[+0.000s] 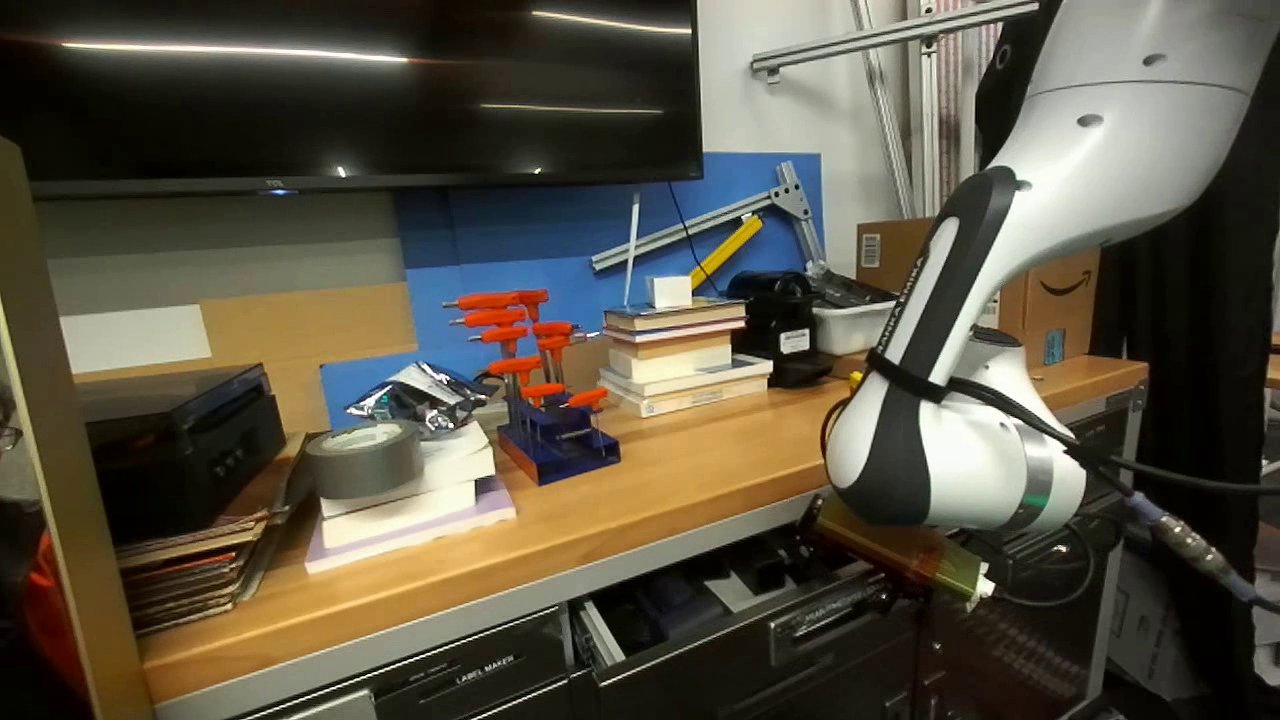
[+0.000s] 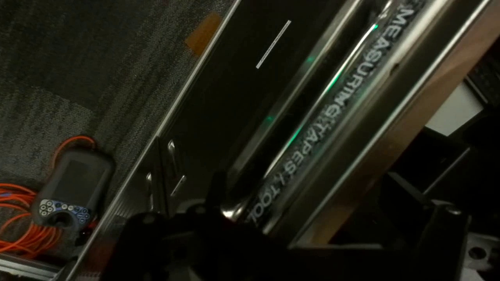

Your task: Pick up the black objects from the countertop and put them inside the open drawer then close the drawer

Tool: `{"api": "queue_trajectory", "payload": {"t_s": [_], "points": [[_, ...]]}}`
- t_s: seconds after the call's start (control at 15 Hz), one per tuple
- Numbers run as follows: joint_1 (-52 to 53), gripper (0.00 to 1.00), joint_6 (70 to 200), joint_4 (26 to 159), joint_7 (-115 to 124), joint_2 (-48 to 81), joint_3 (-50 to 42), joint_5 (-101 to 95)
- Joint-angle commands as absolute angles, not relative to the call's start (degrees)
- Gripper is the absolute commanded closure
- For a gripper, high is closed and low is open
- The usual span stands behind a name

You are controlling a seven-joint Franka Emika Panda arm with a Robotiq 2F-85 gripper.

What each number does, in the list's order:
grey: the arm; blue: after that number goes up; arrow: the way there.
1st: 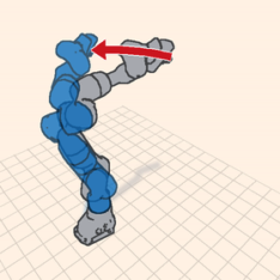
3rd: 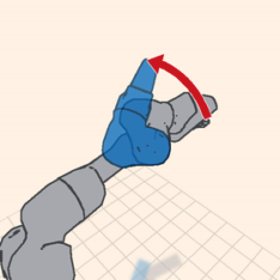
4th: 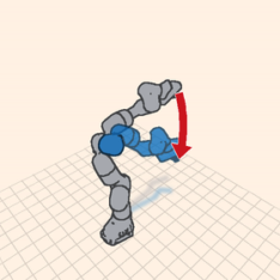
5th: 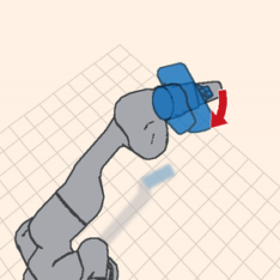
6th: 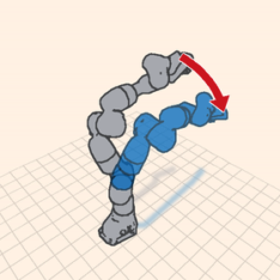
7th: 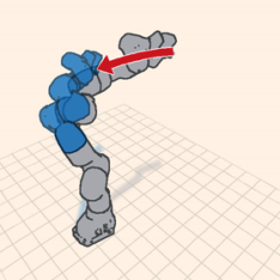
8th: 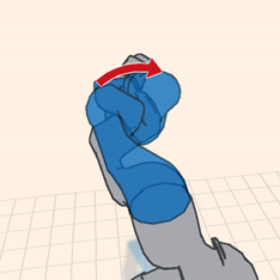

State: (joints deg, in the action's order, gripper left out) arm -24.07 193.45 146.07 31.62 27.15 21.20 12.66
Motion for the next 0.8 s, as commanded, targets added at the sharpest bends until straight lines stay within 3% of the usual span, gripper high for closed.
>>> {"api": "queue_trajectory", "payload": {"t_s": [0.0,0.2,0.47,0.73], "points": [[-19.77,0.0,188.82,146.72,28.04,22.57,17.81,13.63],[-10.78,0.0,184.19,149.39,26.48,16.72,10.33,16.61],[6.42,0.0,183.54,152.86,27.55,12.67,-7.11,15.53],[21.79,0.0,171.14,152.63,34.92,11.73,-23.23,10.91]]}}
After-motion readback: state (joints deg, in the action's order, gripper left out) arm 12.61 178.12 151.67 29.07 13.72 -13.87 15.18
